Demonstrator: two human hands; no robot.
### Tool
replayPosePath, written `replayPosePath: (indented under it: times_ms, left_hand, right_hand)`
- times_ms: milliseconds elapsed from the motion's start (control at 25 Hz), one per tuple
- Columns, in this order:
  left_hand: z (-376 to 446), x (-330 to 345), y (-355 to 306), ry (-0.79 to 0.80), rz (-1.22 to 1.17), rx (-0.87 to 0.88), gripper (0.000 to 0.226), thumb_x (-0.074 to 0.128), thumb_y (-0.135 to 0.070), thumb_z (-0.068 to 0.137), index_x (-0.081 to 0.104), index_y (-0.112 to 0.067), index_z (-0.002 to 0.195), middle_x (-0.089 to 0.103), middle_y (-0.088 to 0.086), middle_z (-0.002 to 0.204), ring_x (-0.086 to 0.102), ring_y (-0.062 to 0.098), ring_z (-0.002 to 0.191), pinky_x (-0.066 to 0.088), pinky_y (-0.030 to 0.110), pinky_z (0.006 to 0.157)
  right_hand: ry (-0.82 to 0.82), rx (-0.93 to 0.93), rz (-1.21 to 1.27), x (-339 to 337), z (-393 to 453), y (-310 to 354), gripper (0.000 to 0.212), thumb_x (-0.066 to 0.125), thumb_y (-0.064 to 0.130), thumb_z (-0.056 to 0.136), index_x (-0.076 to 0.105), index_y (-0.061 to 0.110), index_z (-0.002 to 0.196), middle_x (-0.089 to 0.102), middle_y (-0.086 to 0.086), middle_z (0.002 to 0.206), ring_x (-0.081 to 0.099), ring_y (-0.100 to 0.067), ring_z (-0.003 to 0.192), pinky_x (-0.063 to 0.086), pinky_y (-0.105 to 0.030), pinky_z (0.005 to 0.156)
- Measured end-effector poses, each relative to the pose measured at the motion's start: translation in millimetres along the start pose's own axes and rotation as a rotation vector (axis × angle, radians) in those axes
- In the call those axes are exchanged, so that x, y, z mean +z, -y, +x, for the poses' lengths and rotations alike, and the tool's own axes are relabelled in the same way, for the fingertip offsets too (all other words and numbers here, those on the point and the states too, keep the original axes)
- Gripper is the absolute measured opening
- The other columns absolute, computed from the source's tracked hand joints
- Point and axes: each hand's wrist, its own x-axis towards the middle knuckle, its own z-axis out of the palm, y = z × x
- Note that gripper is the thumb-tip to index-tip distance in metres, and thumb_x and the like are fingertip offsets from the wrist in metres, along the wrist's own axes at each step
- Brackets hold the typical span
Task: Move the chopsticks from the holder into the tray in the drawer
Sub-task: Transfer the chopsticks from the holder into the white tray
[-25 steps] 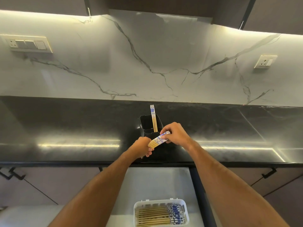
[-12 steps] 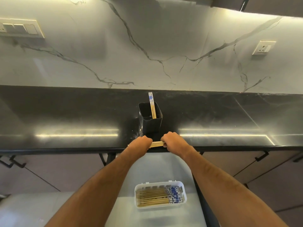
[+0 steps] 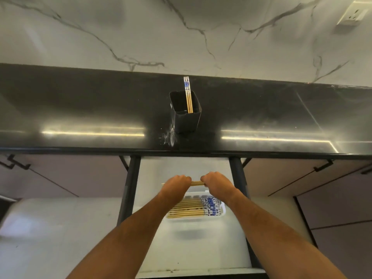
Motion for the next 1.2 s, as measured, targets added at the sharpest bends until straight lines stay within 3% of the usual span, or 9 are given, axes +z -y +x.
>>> replayPosePath:
  times_ms: [120, 280, 480, 640, 760, 1040, 1120, 1200]
  left_hand:
    - [-4.6, 32.3, -3.7, 0.045, 0.014, 0.003, 0.023, 0.063, -0.008, 0.095, 0.059, -0.012, 0.117, 0.07, 0.011, 0.113, 0.068, 0.031, 0.1, 0.056, 0.04, 0.084]
    - [-11.6, 68.6, -8.4, 0.057, -0.015, -0.026, 0.03, 0.064, -0.011, 0.093, 0.062, -0.02, 0.122, 0.07, 0.004, 0.117, 0.069, 0.027, 0.105, 0.056, 0.04, 0.092]
    - [-10.0, 99.6, -8.1, 0.083, -0.159, -0.045, 0.026, 0.05, 0.0, 0.098, 0.061, -0.007, 0.12, 0.064, 0.017, 0.121, 0.06, 0.038, 0.111, 0.05, 0.045, 0.095]
    - [-9.1, 111.3, -7.7, 0.083, -0.209, -0.121, 0.029, 0.051, 0.002, 0.095, 0.061, -0.007, 0.121, 0.062, 0.014, 0.123, 0.058, 0.034, 0.113, 0.048, 0.042, 0.096]
    - [-8.8, 113.0, -6.5, 0.083, -0.225, -0.18, 0.03, 0.053, 0.002, 0.094, 0.062, -0.008, 0.121, 0.062, 0.013, 0.125, 0.059, 0.032, 0.115, 0.049, 0.039, 0.096]
    - [-6.3, 116.3, -1.0, 0.028, -0.169, -0.216, 0.048, 0.059, -0.002, 0.094, 0.054, -0.014, 0.141, 0.054, 0.007, 0.147, 0.056, 0.024, 0.129, 0.044, 0.035, 0.111]
    - [-7.1, 119.7, -1.6, 0.013, -0.177, -0.217, 0.045, 0.059, -0.004, 0.095, 0.055, -0.012, 0.139, 0.056, 0.008, 0.143, 0.057, 0.027, 0.126, 0.046, 0.035, 0.109]
    - [-9.3, 119.7, -2.7, 0.017, -0.218, -0.227, 0.029, 0.058, -0.006, 0.095, 0.062, -0.011, 0.124, 0.062, 0.012, 0.129, 0.059, 0.03, 0.114, 0.05, 0.037, 0.097]
  right_hand:
    - [0.045, -0.024, -0.004, 34.0, -6.7, -1.1, 0.015, 0.064, 0.019, 0.098, 0.066, 0.015, 0.113, 0.071, -0.009, 0.105, 0.069, -0.024, 0.091, 0.058, -0.033, 0.083]
    - [0.086, -0.05, -0.024, 70.7, -10.4, -3.0, 0.024, 0.064, 0.02, 0.098, 0.066, 0.015, 0.121, 0.071, -0.009, 0.114, 0.07, -0.028, 0.1, 0.058, -0.036, 0.09]
    - [0.145, -0.097, -0.1, 109.1, -5.8, -6.4, 0.026, 0.056, 0.019, 0.103, 0.063, 0.011, 0.127, 0.067, -0.011, 0.121, 0.066, -0.028, 0.111, 0.053, -0.036, 0.1]
    - [0.102, -0.1, -0.052, 127.7, -3.7, -7.7, 0.024, 0.056, 0.018, 0.103, 0.067, 0.011, 0.123, 0.069, -0.012, 0.121, 0.066, -0.029, 0.112, 0.051, -0.037, 0.104]
    - [0.075, 0.042, 0.134, 122.5, -6.9, -9.9, 0.021, 0.061, 0.017, 0.098, 0.07, 0.017, 0.117, 0.072, -0.005, 0.119, 0.068, -0.026, 0.109, 0.047, -0.035, 0.107]
    - [0.022, 0.072, 0.207, 123.9, -7.5, -13.7, 0.029, 0.066, 0.026, 0.098, 0.068, 0.016, 0.125, 0.07, -0.005, 0.122, 0.066, -0.021, 0.109, 0.053, -0.032, 0.102]
    - [0.026, 0.088, 0.221, 126.9, -7.3, -13.8, 0.03, 0.065, 0.025, 0.099, 0.067, 0.014, 0.127, 0.069, -0.006, 0.122, 0.066, -0.021, 0.11, 0.054, -0.031, 0.103]
    - [0.038, 0.106, 0.251, 128.0, -5.9, -13.0, 0.027, 0.061, 0.022, 0.101, 0.068, 0.011, 0.125, 0.068, -0.009, 0.12, 0.066, -0.024, 0.111, 0.055, -0.033, 0.102]
